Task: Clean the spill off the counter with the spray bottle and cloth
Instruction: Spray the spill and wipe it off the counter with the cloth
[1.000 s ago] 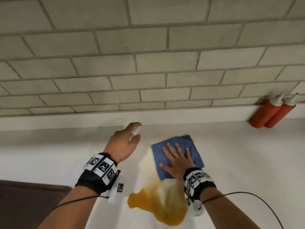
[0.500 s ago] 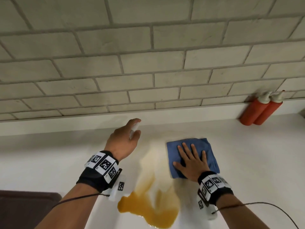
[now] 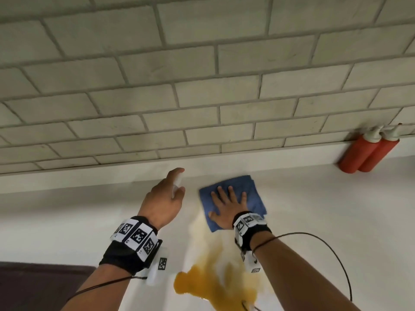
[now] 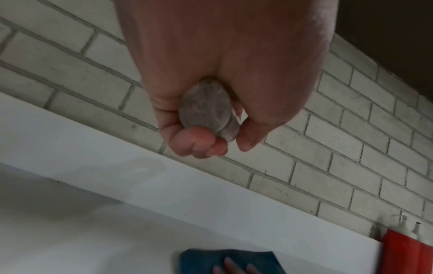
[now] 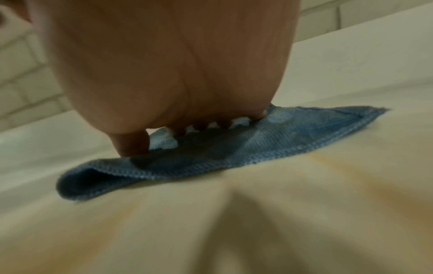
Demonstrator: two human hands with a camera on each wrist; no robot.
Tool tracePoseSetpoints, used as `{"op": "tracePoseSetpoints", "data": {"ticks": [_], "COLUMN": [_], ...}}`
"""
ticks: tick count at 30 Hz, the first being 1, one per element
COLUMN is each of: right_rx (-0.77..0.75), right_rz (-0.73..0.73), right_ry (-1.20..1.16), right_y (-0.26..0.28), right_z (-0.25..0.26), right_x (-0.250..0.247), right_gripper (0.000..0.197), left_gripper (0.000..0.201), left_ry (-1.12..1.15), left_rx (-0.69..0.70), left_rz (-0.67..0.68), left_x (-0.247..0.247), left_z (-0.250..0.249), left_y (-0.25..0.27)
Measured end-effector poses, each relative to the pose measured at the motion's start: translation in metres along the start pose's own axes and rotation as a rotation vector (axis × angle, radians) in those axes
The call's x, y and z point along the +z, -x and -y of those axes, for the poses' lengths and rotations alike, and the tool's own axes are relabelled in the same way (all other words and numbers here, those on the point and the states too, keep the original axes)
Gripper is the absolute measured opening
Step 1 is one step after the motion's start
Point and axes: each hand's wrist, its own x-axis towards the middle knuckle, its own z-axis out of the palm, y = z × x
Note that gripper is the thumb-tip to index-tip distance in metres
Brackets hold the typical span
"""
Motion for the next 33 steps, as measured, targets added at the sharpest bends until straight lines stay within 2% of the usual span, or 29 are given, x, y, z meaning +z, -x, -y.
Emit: {"op": "tracePoseSetpoints", "data": {"ticks": [3, 6, 8, 11, 15, 18, 22, 28, 31, 33], "right_rx": [-0.122, -0.191, -0.184, -0.101, 0.046, 0.090, 0.020, -0.186, -0.170, -0.089], "right_rz": [0.025, 0.039, 0.043, 0.055, 0.051, 0.061, 0.074, 0.013, -0.001, 0.000], "right_ry": [0.059, 0.085, 0.075, 0.056, 0.004, -0.020, 0.001, 0.102, 0.086, 0.050], "right_y": [0.025, 0.056, 0.069, 0.068, 0.039, 0.020, 0.030, 0.094, 0.096, 0.081], "right_z": [0.035, 0.046, 0.036, 0.005, -0.031, -0.023, 0.008, 0.057, 0.035, 0.011], "right_x": [0.027, 0.046, 0.048, 0.037, 0.011, 0.001, 0.013, 0.070, 0.065, 0.052], "right_gripper": [0.073, 0.071, 0.074, 0.090, 0.079, 0.078, 0.077, 0.075, 0.079, 0.081], "left_gripper": [0.050, 0.049, 0.049, 0.049, 0.046, 0.046, 0.047, 0.046, 0.046, 0.046], "left_ry": [0.001, 0.027, 0.041, 0.044, 0.034, 0.052, 0.059, 0.063, 0.047, 0.043], "left_rx": [-0.002, 0.009, 0.021, 0.029, 0.011, -0.017, -0.035, 0.000, 0.013, 0.012], "left_rz": [-0.008, -0.002, -0.004, -0.017, -0.013, -0.019, -0.008, 0.015, 0.037, 0.045], "left_x": [-0.003, -0.003, -0.004, -0.006, -0.012, -0.012, -0.008, 0.003, 0.005, 0.003], "left_z": [0.000, -0.003, -0.003, 0.003, 0.016, 0.022, 0.023, 0.009, 0.006, 0.007], "left_y": [0.004, 0.012, 0.020, 0.032, 0.051, 0.059, 0.059, 0.056, 0.060, 0.064]}}
